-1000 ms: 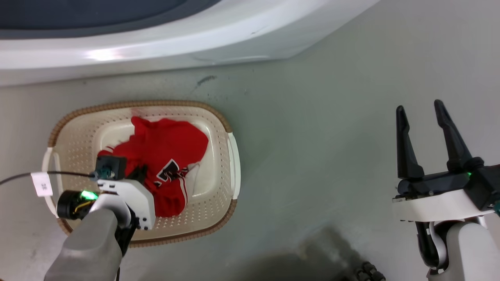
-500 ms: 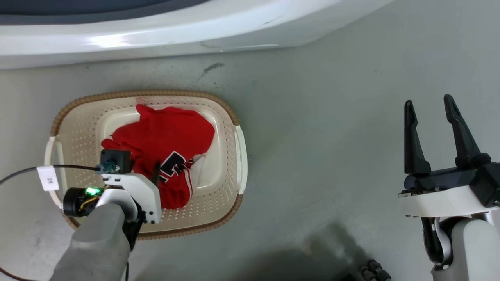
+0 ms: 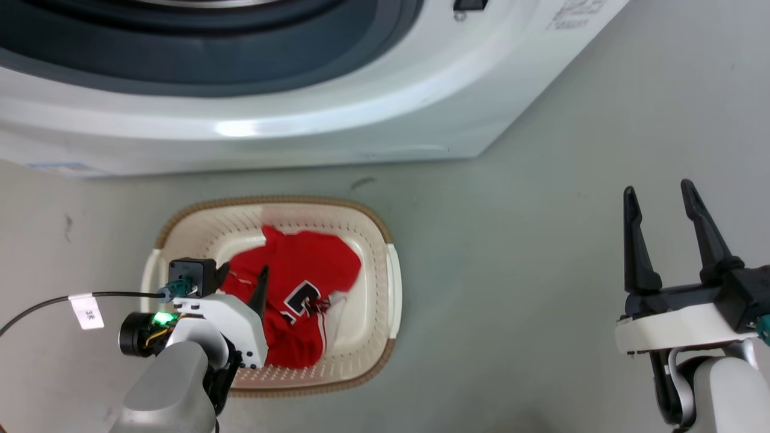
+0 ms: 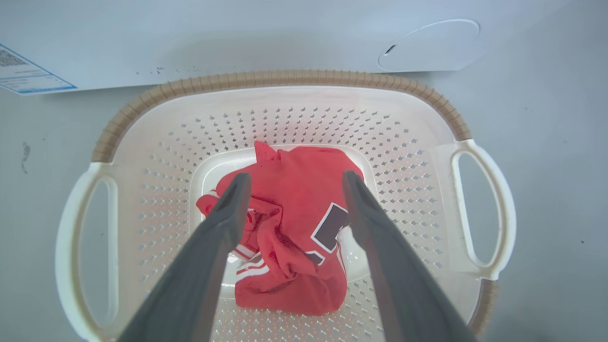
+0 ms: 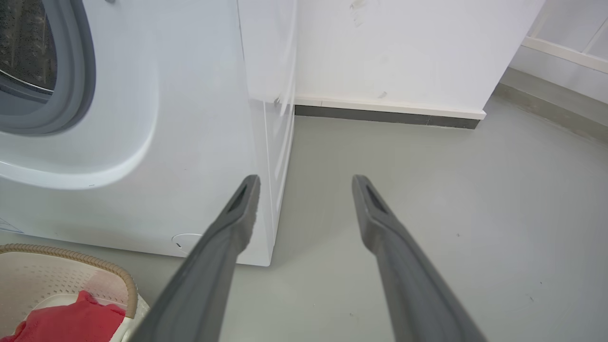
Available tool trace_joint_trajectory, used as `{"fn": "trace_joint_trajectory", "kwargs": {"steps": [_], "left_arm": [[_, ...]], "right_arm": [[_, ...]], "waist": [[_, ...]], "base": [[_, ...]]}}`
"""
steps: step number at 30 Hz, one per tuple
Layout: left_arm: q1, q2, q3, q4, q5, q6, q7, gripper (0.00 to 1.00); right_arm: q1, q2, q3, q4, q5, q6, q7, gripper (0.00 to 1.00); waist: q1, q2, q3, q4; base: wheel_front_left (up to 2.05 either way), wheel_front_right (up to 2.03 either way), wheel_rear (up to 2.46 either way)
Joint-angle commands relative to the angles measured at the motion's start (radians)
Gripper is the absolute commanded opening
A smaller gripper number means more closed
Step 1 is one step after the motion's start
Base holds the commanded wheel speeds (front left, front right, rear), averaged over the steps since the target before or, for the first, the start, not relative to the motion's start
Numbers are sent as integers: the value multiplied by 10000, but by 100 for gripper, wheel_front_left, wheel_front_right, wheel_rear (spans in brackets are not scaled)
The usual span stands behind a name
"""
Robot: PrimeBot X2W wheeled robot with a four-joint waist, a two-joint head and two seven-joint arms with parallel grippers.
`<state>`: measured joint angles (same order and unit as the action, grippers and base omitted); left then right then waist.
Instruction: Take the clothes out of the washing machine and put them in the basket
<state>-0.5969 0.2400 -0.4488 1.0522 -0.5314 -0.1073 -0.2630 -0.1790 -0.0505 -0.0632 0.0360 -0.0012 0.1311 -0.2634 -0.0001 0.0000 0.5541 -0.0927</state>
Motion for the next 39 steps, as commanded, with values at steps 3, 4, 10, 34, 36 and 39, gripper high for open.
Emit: {"fn": "trace_joint_trajectory", "kwargs": {"steps": [3, 4, 10, 34, 36, 39], "left_arm": [[434, 96, 230, -624, 315, -33, -25, 100], [558, 128, 333, -875, 413, -19, -23, 100], [1359, 38, 938, -2317, 1000, 23, -25, 100], [915, 1372, 2165, -6651, 2520, -51, 825, 100], [329, 1619, 2206, -6680, 2290, -107, 1408, 100], [-728, 2155, 2203, -6573, 2131, -154, 2260, 100]], "right_arm": [[216, 5, -12, 146, -56, -7, -21, 100], [270, 5, -7, 187, -43, -7, -21, 100], [505, 5, -10, 398, 66, -7, -21, 100], [590, 7, 583, 500, 917, -7, -21, 100], [485, 4, 621, 471, 1026, -8, -21, 100], [334, 13, 666, 420, 1308, -7, -21, 100]], "waist": [[1, 0, -1019, 295], [1, 0, -1159, 320], [1, 0, -1953, 464], [1, 0, -1916, -1154], [1, 0, -1551, -1421], [1, 0, -908, -1800]], "base": [[0, 0, 0], [0, 0, 0], [0, 0, 0], [0, 0, 0], [0, 0, 0], [0, 0, 0]]}}
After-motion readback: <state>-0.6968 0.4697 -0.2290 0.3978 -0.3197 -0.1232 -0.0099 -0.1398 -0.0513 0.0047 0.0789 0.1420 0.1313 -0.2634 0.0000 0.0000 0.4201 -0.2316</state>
